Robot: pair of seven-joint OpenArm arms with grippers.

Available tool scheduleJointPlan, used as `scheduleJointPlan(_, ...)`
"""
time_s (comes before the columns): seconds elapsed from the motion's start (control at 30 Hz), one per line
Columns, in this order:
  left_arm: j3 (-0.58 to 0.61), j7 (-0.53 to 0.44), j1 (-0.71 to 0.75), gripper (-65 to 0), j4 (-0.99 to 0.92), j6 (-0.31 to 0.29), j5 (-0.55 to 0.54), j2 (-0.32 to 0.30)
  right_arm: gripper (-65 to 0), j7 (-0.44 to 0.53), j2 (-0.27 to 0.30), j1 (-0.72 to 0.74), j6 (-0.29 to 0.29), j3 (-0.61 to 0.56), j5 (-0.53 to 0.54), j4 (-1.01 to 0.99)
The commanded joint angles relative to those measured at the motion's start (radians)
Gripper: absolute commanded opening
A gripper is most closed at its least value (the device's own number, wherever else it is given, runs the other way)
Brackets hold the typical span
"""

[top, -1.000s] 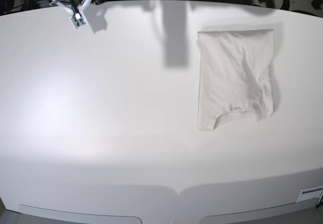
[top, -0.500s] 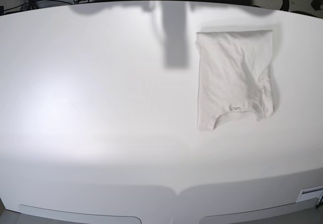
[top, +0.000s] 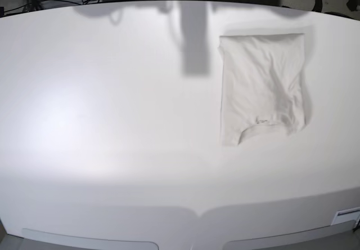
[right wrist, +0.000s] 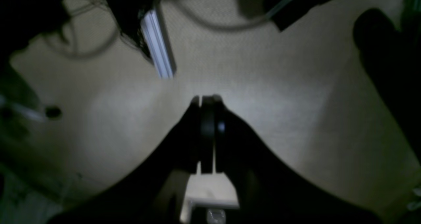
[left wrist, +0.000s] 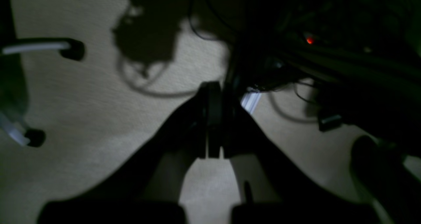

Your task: Fold the T-shirt properly

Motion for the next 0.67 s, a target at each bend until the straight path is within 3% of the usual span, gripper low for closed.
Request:
scheduleJointPlan(0.0, 0.013, -0.018, -0.006, -65.0, -0.024, 0.014, 0.001, -0.011, -65.0, 0.015, 0.012, 0.03, 0.004, 0.002, -0.004, -0.045)
scheduleJointPlan(0.13, 0.061, -0.061, -0.077, -65.0, -0.103, 0.079, 0.036, 0.013, -65.0, 0.084, 0.007, 0.162, 0.004, 0.001, -0.037, -0.21)
scheduleJointPlan(0.27, 0.069, -0.059, -0.13, -65.0, -0.113, 0.114, 0.038, 0.05, -65.0, 0.085, -0.007, 0.248, 0.005, 0.001, -0.064, -0.278)
scheduleJointPlan(0.37, 0.069, -0.06, -0.158, -65.0, -0.113, 0.118, 0.071, 0.074, -65.0, 0.086, -0.012, 0.271, 0.007, 0.001, -0.082, -0.285)
scheduleJointPlan(0.47, 0.069, -0.06, -0.177, -65.0, -0.113, 0.161, 0.082, 0.081, -65.0, 0.09, -0.011, 0.274, 0.002, 0.002, -0.078, -0.285)
scheduleJointPlan(0.63, 0.069, -0.055, -0.188, -65.0, -0.113, 0.162, 0.078, 0.084, -65.0, 0.095, -0.011, 0.279, 0.003, 0.002, -0.078, -0.285)
